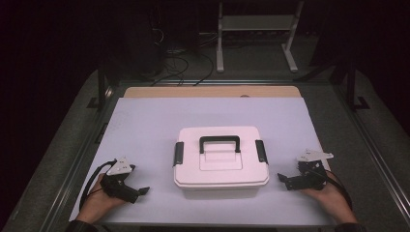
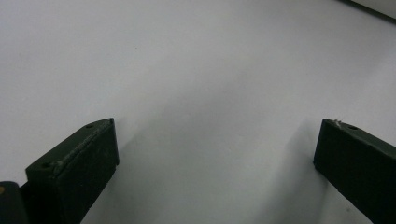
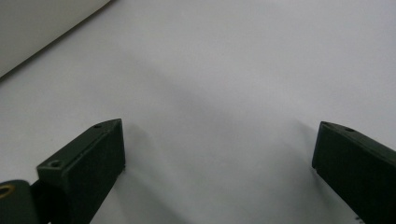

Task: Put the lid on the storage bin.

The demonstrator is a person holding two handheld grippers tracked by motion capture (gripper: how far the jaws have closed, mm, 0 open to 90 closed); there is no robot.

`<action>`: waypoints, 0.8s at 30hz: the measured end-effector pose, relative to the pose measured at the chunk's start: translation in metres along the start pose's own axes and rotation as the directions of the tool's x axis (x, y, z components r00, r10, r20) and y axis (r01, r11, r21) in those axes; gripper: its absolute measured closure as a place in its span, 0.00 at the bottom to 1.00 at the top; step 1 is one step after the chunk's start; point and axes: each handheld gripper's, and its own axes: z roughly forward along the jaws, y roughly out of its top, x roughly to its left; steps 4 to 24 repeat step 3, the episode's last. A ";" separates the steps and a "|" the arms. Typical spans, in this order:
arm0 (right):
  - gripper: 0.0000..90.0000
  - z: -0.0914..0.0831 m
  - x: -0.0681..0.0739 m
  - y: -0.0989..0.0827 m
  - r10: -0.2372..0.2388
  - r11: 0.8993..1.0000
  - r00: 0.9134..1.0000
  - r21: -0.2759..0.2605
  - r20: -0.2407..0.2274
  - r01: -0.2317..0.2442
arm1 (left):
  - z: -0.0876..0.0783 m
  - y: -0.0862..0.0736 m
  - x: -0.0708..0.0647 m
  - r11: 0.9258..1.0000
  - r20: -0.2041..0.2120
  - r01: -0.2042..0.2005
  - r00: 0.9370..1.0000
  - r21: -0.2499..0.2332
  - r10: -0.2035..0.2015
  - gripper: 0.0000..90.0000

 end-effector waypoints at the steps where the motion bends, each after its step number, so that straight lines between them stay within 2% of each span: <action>1: 0.02 0.000 0.000 0.000 0.004 1.000 1.000 0.000 -0.001 -0.004 | 0.000 0.000 0.000 1.000 0.000 0.000 1.000 0.000 0.000 0.00; 3: 0.02 0.000 -0.001 0.000 0.021 1.000 1.000 0.007 -0.008 -0.021 | 0.000 0.000 0.000 1.000 0.000 -0.001 1.000 0.001 0.001 0.00; 24: 0.02 0.000 -0.001 0.000 0.021 1.000 1.000 0.007 -0.008 -0.021 | 0.000 0.000 0.000 1.000 0.000 -0.001 1.000 0.001 0.001 0.00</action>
